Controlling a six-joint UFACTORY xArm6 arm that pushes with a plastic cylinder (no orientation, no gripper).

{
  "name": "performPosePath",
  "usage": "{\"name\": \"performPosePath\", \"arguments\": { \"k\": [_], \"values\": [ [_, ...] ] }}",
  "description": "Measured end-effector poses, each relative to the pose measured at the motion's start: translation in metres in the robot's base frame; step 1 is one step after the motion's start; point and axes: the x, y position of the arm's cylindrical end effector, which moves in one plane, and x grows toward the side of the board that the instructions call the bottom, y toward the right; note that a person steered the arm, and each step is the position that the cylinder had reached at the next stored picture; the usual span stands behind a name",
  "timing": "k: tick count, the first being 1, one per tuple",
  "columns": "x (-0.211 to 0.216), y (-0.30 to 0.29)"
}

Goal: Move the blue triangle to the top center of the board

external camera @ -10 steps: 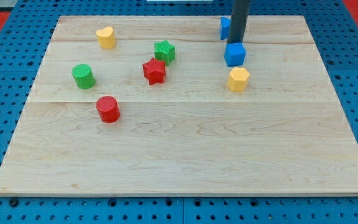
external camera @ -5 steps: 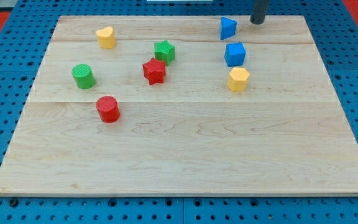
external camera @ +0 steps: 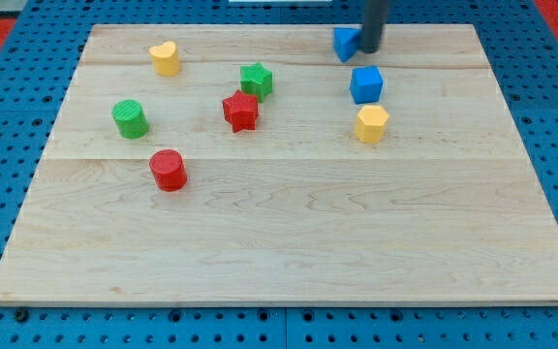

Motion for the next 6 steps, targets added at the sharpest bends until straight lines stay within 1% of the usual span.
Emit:
{"name": "performPosePath", "arguments": {
  "k": [1, 2, 3, 4, 5, 6],
  "values": [
    [-0.005, -0.060],
    [-0.006, -0.040],
    [0.003, -0.091],
    [0.021, -0.184],
    [0.023, -0.242],
    [0.016, -0.278]
  ]
}}
